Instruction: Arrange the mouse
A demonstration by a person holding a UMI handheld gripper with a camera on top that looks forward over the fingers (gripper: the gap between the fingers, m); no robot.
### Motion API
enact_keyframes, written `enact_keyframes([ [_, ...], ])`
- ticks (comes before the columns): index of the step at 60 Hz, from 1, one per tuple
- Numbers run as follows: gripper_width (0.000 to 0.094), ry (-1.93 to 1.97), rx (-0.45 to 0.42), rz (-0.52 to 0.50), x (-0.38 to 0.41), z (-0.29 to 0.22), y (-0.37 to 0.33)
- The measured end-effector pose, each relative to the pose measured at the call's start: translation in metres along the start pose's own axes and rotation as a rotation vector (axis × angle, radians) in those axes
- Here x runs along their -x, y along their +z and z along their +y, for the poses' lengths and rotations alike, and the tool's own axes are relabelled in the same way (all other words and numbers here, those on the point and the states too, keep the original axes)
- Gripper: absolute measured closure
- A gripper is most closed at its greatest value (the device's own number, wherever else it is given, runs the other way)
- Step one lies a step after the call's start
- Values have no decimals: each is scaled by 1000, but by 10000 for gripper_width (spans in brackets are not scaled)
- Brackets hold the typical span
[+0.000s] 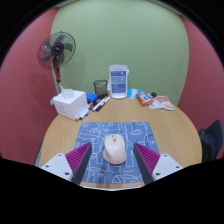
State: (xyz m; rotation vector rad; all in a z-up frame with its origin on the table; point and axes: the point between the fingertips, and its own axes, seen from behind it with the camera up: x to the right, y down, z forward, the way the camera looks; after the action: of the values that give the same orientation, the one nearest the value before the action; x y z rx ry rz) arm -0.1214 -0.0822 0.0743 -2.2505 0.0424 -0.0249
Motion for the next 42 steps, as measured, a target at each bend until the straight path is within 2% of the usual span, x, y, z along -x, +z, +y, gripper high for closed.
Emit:
enact_keyframes([
  [15, 90, -26, -80, 18, 9, -17, -122],
  [30, 93, -40, -103, 7, 25, 12, -217],
  [42, 97, -55, -105, 3, 39, 33, -256],
])
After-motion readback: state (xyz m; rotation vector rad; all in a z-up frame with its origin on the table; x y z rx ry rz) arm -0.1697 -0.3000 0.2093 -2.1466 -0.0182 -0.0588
